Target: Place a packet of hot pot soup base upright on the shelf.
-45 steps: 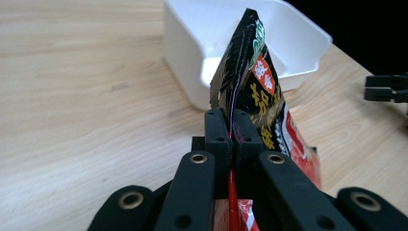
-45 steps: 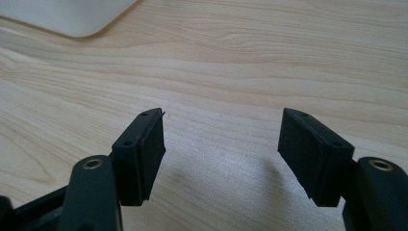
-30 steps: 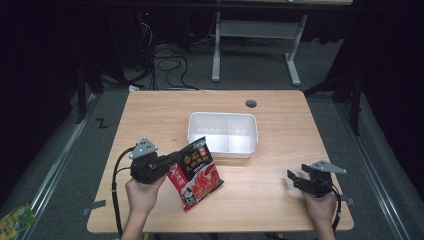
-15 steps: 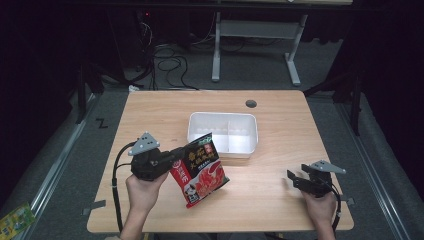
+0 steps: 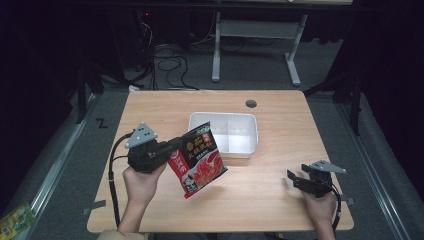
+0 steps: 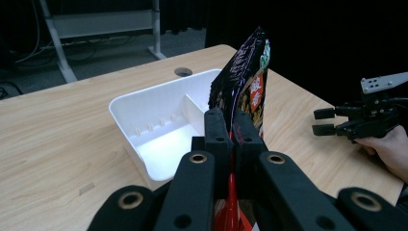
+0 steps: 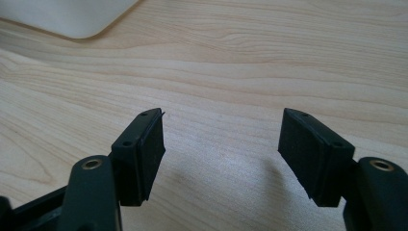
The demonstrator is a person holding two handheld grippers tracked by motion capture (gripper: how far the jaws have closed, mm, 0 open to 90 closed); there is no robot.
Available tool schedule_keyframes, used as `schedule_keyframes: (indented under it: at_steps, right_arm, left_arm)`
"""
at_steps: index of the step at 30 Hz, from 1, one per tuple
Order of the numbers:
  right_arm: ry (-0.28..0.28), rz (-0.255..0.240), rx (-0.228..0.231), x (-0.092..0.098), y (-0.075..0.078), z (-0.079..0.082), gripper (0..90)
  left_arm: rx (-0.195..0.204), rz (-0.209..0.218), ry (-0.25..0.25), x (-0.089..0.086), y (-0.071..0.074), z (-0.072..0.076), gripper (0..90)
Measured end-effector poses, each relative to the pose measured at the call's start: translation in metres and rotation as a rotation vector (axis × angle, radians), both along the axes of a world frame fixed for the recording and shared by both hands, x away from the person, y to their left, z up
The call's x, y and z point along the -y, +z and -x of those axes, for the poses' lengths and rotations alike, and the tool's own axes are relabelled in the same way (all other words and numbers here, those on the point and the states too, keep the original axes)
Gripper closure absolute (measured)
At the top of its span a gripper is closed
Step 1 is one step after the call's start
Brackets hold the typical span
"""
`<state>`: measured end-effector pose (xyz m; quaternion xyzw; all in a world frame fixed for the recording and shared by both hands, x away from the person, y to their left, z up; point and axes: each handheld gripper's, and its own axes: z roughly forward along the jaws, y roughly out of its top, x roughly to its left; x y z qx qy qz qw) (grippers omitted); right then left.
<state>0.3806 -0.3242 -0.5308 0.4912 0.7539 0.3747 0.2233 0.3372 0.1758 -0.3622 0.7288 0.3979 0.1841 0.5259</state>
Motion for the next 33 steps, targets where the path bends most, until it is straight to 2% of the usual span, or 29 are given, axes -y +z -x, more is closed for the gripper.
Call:
schedule_keyframes:
  at_steps: [6, 9, 15, 29, 33]
  right_arm:
    - [0.004, 0.004, 0.001, 0.000, 0.000, 0.000, 33.5]
    - [0.005, 0.003, 0.002, 0.000, 0.000, 0.000, 33.4]
    - [-0.002, -0.006, 0.001, 0.000, 0.000, 0.000, 33.4]
    - [0.001, -0.005, 0.005, 0.000, 0.000, 0.000, 33.4]
    - [0.004, -0.003, 0.007, 0.000, 0.000, 0.000, 33.3]
  left_arm:
    - [0.018, -0.018, 0.015, 0.002, 0.009, -0.006, 88.6]
    - [0.012, -0.013, 0.016, 0.004, 0.012, -0.011, 88.6]
    - [0.035, -0.016, 0.042, 0.007, 0.014, -0.019, 88.5]
    - [0.037, -0.045, 0.091, 0.017, 0.018, -0.046, 88.4]
    - [0.038, -0.042, 0.106, 0.018, 0.018, -0.052, 88.4]
